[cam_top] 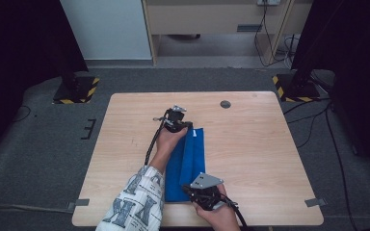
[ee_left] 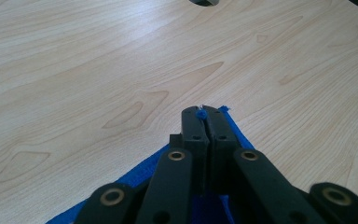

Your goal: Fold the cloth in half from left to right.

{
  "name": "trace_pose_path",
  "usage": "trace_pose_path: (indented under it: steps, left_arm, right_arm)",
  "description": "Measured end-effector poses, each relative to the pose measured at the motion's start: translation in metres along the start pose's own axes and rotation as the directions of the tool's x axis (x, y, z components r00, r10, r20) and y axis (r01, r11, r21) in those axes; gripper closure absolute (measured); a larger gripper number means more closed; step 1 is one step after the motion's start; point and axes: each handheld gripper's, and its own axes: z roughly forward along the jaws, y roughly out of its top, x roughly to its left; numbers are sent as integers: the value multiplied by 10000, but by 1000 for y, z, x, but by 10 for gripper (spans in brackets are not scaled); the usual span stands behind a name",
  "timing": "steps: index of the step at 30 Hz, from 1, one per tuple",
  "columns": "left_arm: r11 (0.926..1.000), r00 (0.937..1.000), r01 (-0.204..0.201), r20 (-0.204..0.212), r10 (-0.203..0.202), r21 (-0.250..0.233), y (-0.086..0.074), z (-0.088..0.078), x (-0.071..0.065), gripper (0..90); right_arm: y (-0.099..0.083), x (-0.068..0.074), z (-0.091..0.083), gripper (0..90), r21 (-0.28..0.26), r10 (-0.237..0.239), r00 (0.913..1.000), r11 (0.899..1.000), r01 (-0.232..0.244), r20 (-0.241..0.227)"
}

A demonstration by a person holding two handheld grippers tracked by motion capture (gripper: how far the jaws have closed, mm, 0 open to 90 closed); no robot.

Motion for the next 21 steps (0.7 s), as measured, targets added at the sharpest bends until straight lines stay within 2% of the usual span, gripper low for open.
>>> trace_pose_path:
  steps: [6,13,21]
  left_arm:
    - [10000,9997,46,249,-46,1,-1,1,-1,878]
    - [10000,9997,-62,235,62,19,0,1,-4,879]
    - [10000,9999,19,130,-19,68,0,3,-5,883]
  right_arm:
    - [-1,-2,-1,866,25,24,10000,10000,-24,35]
    - [-5,-3,-3,865,-43,198,9997,9998,-197,124]
    - [-5,-1,-7,866,-102,178,9998,9998,-177,84]
